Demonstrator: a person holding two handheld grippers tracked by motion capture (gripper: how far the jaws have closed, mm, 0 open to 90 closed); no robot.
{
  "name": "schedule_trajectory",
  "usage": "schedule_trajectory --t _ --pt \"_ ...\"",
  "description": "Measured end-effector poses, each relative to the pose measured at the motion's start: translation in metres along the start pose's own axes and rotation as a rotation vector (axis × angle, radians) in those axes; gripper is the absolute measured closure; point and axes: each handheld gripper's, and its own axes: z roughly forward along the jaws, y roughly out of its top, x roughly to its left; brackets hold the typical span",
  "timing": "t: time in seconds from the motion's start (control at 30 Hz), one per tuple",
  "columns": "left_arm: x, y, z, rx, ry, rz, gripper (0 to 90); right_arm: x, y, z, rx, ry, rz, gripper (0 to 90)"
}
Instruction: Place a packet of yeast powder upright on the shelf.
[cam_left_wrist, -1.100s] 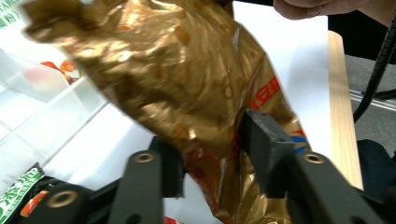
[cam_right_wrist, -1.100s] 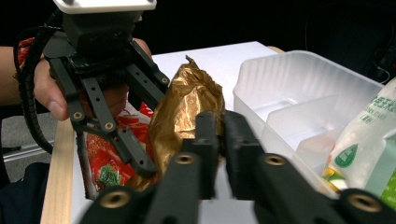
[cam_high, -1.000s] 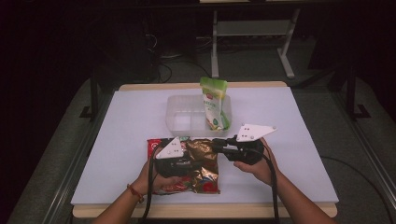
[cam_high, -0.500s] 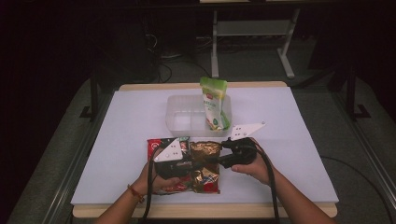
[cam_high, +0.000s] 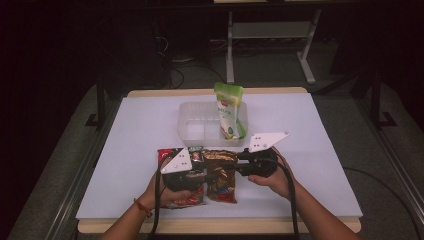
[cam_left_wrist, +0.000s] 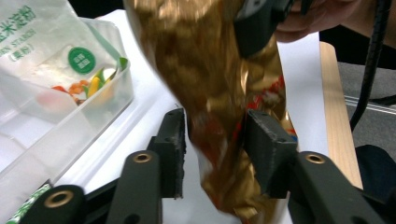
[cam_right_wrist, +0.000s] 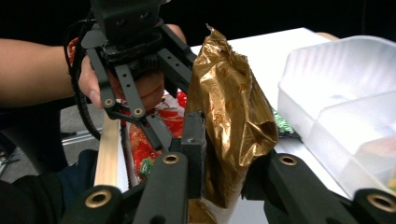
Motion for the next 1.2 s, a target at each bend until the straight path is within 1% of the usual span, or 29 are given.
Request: schedule_trajectory --t 0.07,0.1,0.13,0.17,0.23,0.37,0.4,0.43,0.5,0.57,0.63,0.7,0.77,0.87,0.97,1.0,1.03,1.07,1.1,1.17,1.2 --pt "0.000 0.000 -0.003 0.001 0.018 0.000 53.9 0.001 0.002 -0.003 -0.007 -0.015 -0.013 76.9" --pt "0.000 0.001 -0.005 -0.002 0.023 0.003 53.0 0.002 0.002 -0.005 -0.011 -0.023 -0.016 77.2" --pt "0.000 0.001 -0.007 -0.004 0.025 0.002 51.1 0.002 0.003 -0.006 -0.013 -0.020 -0.014 77.5" --pt "0.000 0.002 -0.011 -0.008 0.035 0.001 49.7 0.003 0.004 -0.007 -0.012 -0.030 -0.018 77.7" --pt "-0.002 0.003 -0.017 -0.006 0.064 0.014 44.6 0.004 0.005 -0.009 -0.010 -0.055 -0.026 78.3" --pt "-0.005 0.002 -0.032 -0.008 0.129 0.017 33.5 0.005 0.008 -0.013 -0.024 -0.090 -0.035 79.0" --pt "-0.004 0.000 -0.037 0.000 0.149 0.019 31.3 0.006 0.009 -0.014 -0.027 -0.099 -0.037 79.0" --pt "-0.005 -0.002 -0.041 -0.002 0.159 0.014 29.8 0.007 0.010 -0.015 -0.031 -0.111 -0.036 79.2" --pt "-0.004 -0.008 -0.052 0.009 0.193 0.018 28.8 0.007 0.011 -0.017 -0.042 -0.127 -0.036 79.2" --pt "-0.002 -0.014 -0.062 0.032 0.232 0.024 27.5 0.008 0.012 -0.018 -0.051 -0.151 -0.032 79.2" --pt "-0.001 -0.021 -0.073 0.032 0.258 0.005 26.9 0.009 0.013 -0.019 -0.057 -0.182 -0.037 79.3" --pt "0.001 -0.028 -0.084 0.041 0.291 -0.003 26.6 0.009 0.014 -0.020 -0.064 -0.202 -0.029 79.4" --pt "0.003 -0.036 -0.094 0.042 0.313 -0.022 26.4 0.009 0.015 -0.021 -0.073 -0.220 -0.026 79.4" --pt "0.005 -0.050 -0.105 0.057 0.349 -0.038 26.0 0.010 0.017 -0.022 -0.083 -0.252 -0.035 79.5" --pt "0.007 -0.064 -0.113 0.071 0.383 -0.059 25.8 0.012 0.020 -0.023 -0.089 -0.284 -0.044 79.7" --pt "0.007 -0.068 -0.114 0.067 0.393 -0.068 25.6 0.012 0.021 -0.024 -0.093 -0.288 -0.043 79.8" --pt "0.008 -0.072 -0.116 0.074 0.406 -0.069 25.5 0.012 0.022 -0.024 -0.100 -0.295 -0.044 79.8" --pt "0.010 -0.076 -0.118 0.073 0.410 -0.075 25.3 0.011 0.023 -0.025 -0.106 -0.303 -0.044 79.8" --pt "0.011 -0.079 -0.119 0.067 0.407 -0.093 24.9 0.011 0.025 -0.025 -0.109 -0.309 -0.049 79.9" --pt "0.013 -0.085 -0.121 0.080 0.424 -0.098 24.6 0.010 0.028 -0.024 -0.116 -0.327 -0.057 80.0" --pt "0.014 -0.088 -0.121 0.078 0.421 -0.110 24.5 0.009 0.029 -0.023 -0.119 -0.332 -0.062 80.0"
